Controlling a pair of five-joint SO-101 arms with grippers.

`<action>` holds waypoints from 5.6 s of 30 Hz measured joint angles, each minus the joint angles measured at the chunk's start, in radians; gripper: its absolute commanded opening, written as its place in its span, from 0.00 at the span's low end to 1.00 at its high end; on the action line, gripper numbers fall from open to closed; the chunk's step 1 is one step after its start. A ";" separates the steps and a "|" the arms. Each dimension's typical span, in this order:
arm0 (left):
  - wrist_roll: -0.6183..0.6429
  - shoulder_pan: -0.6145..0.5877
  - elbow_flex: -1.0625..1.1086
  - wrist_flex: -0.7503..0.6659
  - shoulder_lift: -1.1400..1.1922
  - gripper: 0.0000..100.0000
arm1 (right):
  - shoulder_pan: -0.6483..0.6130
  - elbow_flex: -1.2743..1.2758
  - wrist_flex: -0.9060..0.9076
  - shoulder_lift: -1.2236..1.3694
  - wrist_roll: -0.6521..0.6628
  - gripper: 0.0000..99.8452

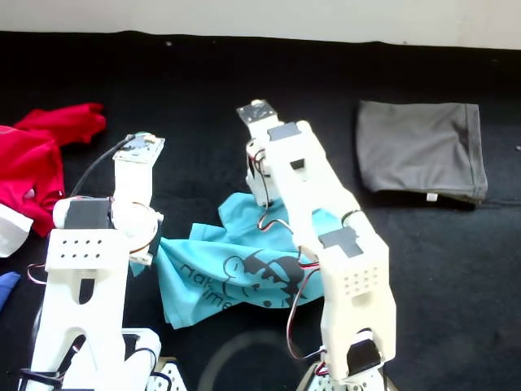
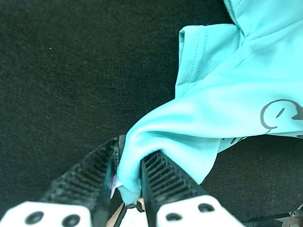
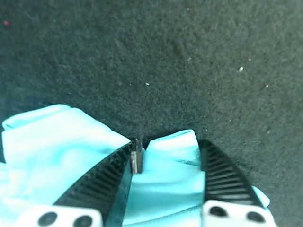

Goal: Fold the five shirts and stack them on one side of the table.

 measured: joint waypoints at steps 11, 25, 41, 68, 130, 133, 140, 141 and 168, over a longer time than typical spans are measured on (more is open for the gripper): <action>-0.015 0.000 0.000 0.000 0.003 0.01 | 0.098 -0.175 0.080 0.002 0.020 0.01; -0.066 -0.072 -0.778 0.301 0.503 0.01 | 0.219 -0.660 0.365 -0.130 0.018 0.01; -0.066 0.012 -0.420 0.199 0.545 0.01 | 0.244 -0.313 0.453 -0.173 0.018 0.01; -0.066 0.307 -0.445 0.276 0.545 0.11 | 0.443 0.850 -0.077 -0.893 0.018 0.01; -0.195 0.575 -0.255 0.190 0.548 0.15 | 0.448 0.850 -0.077 -0.893 0.018 0.01; -0.224 0.675 -0.269 0.245 0.548 0.15 | 0.448 0.850 -0.077 -0.893 0.018 0.01; -0.259 0.790 -0.310 0.341 0.548 0.15 | 0.448 0.850 -0.077 -0.893 0.018 0.01; -0.259 0.786 -0.310 0.341 0.548 0.15 | 0.448 0.850 -0.077 -0.893 0.018 0.01; -0.023 0.450 -0.147 0.180 0.548 0.15 | 0.428 0.850 -0.077 -0.893 0.018 0.01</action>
